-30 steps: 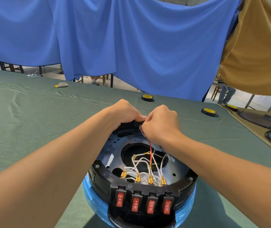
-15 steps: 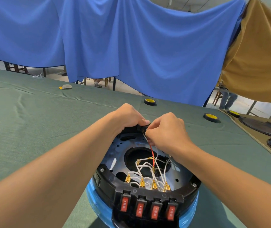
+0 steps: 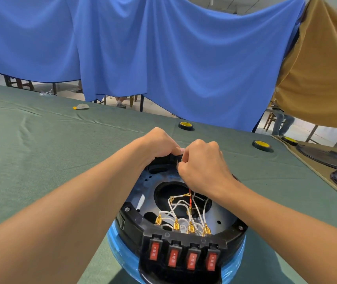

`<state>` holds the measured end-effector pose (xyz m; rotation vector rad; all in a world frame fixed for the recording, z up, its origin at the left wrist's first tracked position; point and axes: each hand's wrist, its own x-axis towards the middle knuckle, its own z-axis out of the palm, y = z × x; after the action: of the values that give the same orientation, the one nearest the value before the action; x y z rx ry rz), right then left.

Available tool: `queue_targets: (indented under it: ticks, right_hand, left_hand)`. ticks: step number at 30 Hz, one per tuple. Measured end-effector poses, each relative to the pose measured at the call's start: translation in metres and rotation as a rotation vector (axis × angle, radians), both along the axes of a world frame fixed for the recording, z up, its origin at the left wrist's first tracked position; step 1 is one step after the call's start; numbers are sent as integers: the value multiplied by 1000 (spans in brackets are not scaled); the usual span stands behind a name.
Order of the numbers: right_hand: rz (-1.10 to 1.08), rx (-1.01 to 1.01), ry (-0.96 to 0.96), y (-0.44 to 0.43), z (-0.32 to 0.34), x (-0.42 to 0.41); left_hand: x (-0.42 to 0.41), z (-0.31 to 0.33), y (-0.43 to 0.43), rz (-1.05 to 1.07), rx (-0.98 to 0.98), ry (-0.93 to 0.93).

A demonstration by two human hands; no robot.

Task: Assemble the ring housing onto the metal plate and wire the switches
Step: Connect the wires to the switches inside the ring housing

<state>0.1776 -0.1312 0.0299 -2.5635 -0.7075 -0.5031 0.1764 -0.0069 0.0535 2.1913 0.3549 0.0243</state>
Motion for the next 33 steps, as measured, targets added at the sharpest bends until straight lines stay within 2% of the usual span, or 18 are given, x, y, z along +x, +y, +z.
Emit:
queue_targets:
  ticks: [9, 14, 18, 20, 22, 25, 27, 29, 33]
  right_hand:
    - [-5, -14, 2, 1, 2, -3]
    - [85, -136, 88, -11, 15, -1]
    - [31, -46, -78, -37, 23, 9]
    - [16, -38, 14, -51, 20, 18]
    - [71, 24, 230, -61, 11, 25]
    - [263, 414, 627, -66, -1, 23]
    - [345, 603, 794, -66, -6, 24]
    - [345, 664, 831, -65, -8, 25]
    - [209, 676, 716, -60, -11, 23]
  left_hand:
    - [4, -5, 4, -18, 26, -36]
    - [6, -14, 7, -103, 174, -155]
    - [9, -14, 6, -181, 272, -206]
    - [10, -13, 4, -250, 285, -221]
    - [10, -13, 1, -300, 289, -232]
    - [11, -14, 0, -317, 310, -257]
    - [12, -15, 0, -309, 315, -289]
    - [12, -16, 0, -296, 312, -330]
    - [12, -13, 1, -246, 291, -453]
